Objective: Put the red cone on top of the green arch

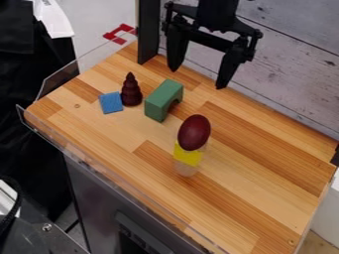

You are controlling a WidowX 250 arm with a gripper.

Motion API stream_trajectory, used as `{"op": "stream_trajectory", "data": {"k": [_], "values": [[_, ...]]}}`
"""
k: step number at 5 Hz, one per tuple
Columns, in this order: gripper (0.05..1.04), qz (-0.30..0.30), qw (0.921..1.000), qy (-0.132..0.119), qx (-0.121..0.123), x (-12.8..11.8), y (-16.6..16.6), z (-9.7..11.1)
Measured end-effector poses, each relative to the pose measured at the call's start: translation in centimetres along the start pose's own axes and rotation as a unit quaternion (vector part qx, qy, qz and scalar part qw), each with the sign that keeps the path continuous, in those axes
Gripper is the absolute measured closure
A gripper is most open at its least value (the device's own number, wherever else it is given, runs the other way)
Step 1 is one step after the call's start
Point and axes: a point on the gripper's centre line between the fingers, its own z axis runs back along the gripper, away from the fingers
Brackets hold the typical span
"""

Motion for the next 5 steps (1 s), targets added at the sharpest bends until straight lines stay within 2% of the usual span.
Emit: {"op": "stream_trajectory", "data": {"k": [1, 2, 3, 5], "values": [[0.083, 0.0, 0.9999, 0.016, 0.004, -0.2, 0.0, -0.9], [0.083, 0.001, 0.9999, 0.011, 0.001, 0.2, 0.4, -1.0], [0.083, 0.017, 0.9998, 0.0, -0.013, 0.8, 1.4, -1.0], [0.083, 0.059, 0.9975, -0.023, -0.031, 1.5, 4.9, -0.7]]}}
